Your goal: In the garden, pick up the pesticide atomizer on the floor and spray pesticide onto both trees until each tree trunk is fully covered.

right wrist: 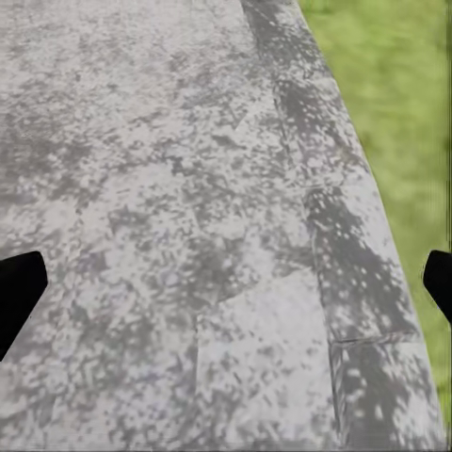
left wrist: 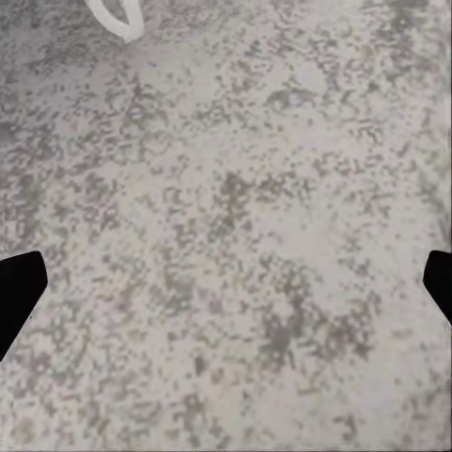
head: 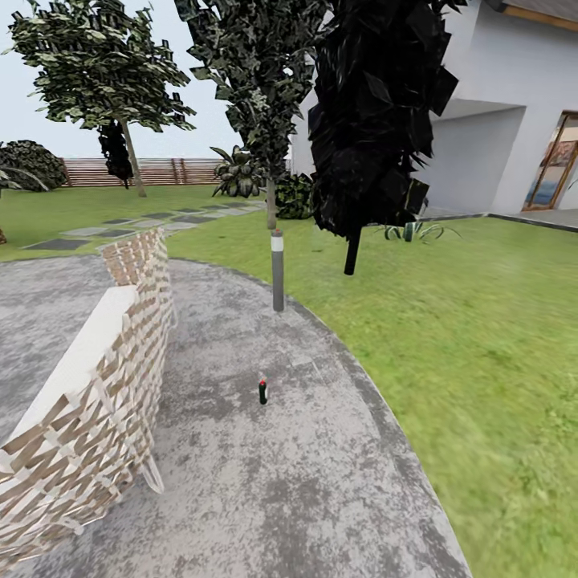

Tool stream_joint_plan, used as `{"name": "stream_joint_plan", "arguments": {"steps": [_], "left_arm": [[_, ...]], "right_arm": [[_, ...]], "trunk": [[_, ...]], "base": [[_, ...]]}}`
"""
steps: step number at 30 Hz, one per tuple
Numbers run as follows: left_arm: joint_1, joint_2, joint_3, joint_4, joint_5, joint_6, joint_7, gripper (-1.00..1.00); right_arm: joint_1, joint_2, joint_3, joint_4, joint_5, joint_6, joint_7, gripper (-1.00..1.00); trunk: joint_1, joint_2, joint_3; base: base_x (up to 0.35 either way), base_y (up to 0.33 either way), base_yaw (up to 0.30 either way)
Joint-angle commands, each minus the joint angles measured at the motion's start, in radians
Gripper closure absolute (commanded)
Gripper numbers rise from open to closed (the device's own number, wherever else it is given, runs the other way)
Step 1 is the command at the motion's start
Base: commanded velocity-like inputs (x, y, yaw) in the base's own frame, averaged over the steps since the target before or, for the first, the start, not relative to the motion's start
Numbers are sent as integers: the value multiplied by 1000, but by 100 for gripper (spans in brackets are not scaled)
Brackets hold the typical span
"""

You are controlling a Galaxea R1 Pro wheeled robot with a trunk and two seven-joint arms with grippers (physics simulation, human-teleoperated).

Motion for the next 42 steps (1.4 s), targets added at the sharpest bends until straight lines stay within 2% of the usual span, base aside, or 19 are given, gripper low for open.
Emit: {"name": "stream_joint_plan", "arguments": {"steps": [1, 34, 42], "left_arm": [[0, 0, 0, 0, 0, 0, 0, -100], [0, 1, 1, 1, 0, 0, 0, -100], [0, 1, 1, 1, 0, 0, 0, -100]], "right_arm": [[0, 0, 1, 0, 0, 0, 0, -100], [0, 0, 3, 0, 1, 0, 0, -100], [0, 0, 3, 0, 1, -1, 0, -100]], "trunk": [[0, 0, 0], [0, 0, 0], [0, 0, 0]], "base": [[232, -265, 0], [249, -239, 1], [276, -211, 236]]}}
